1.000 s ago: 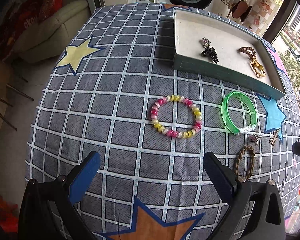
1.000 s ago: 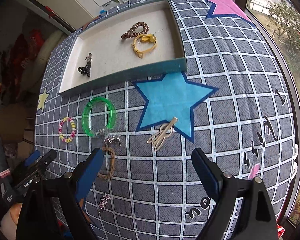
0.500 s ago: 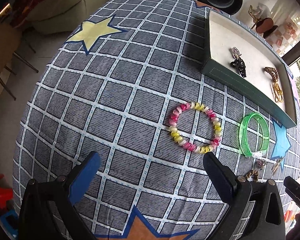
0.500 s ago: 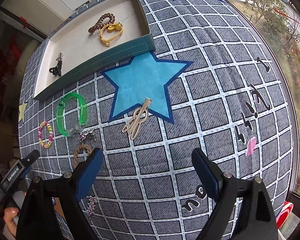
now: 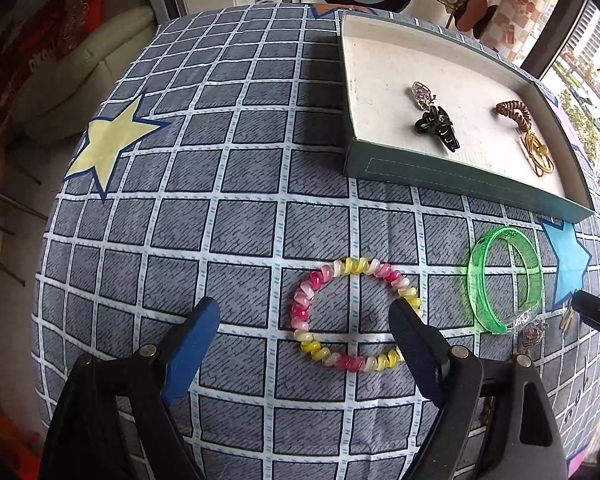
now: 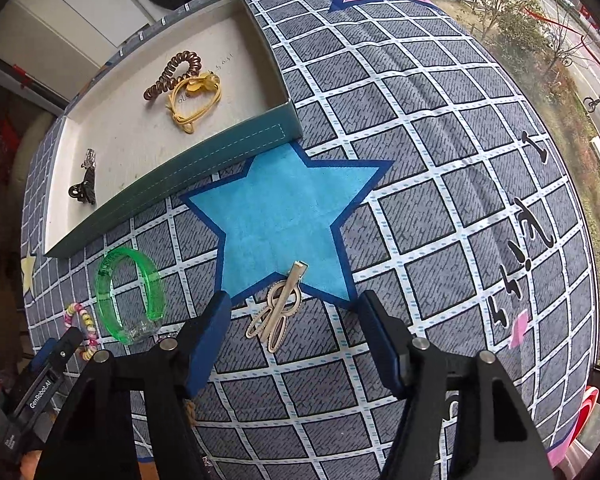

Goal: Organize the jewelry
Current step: 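Withdraw both tools from the tray toward the remaining jewelry, then grasp pink-and-yellow beaded bracelet with left tool while right tool grasps beige hair clip, then carry beaded bracelet and beige hair clip into the tray, open both tools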

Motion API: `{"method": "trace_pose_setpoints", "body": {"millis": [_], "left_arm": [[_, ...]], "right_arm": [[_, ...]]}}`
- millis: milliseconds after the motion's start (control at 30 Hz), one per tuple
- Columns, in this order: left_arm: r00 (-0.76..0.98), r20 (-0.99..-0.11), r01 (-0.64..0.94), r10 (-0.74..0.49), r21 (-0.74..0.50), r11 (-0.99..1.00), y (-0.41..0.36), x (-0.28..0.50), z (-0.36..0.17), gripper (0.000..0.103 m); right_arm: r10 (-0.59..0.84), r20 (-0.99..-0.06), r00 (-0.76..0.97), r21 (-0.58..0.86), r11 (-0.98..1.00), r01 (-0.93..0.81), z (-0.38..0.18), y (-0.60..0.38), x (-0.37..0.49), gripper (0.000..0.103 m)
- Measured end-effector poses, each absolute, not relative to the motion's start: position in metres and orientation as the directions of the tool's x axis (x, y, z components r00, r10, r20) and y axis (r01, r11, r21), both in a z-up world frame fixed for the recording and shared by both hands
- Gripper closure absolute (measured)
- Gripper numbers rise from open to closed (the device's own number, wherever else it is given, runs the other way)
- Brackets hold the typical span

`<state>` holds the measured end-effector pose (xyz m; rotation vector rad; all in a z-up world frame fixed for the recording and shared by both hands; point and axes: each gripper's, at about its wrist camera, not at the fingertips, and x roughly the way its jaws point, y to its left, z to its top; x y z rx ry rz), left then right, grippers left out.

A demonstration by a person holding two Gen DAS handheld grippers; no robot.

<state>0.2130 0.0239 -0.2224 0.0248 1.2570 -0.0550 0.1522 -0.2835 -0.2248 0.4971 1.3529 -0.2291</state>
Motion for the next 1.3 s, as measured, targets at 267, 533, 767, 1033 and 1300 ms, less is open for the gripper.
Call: {"method": "trace_pose_setpoints", "body": {"millis": [267, 533, 767, 1033, 1300], "left_arm": [[0.288, -0.956, 0.133, -0.045, -0.006, 0.991, 0.009, 0.229, -0.233, 0.009], [0.319, -0.945, 0.192, -0.072, -0.01, 0.981, -0.009, 0.227, -0.224, 0.054], [0.326, -0.943, 0.187, -0.064, -0.001, 0.982, -0.011, 0.22, -0.219, 0.081], [0.333, -0.934, 0.145, -0.127, -0.082, 0.986, 0.002, 0.193, -0.21, 0.081], [0.368, -0.913, 0.141, -0.177, -0.133, 0.981, -0.005, 0.186, -0.182, 0.081]], "right_arm": [[0.013, -0.977, 0.215, 0.091, 0.93, 0.357, -0.231, -0.244, 0.178, 0.049], [-0.042, -0.975, 0.217, 0.026, 0.953, 0.301, -0.229, -0.237, 0.168, 0.075], [-0.03, -0.972, 0.232, 0.029, 0.968, 0.248, -0.225, -0.238, 0.155, 0.098], [0.087, -0.958, 0.274, 0.152, 0.962, 0.227, -0.21, -0.245, 0.142, 0.098], [0.145, -0.942, 0.304, 0.222, 0.946, 0.237, -0.196, -0.265, 0.134, 0.098]]}}
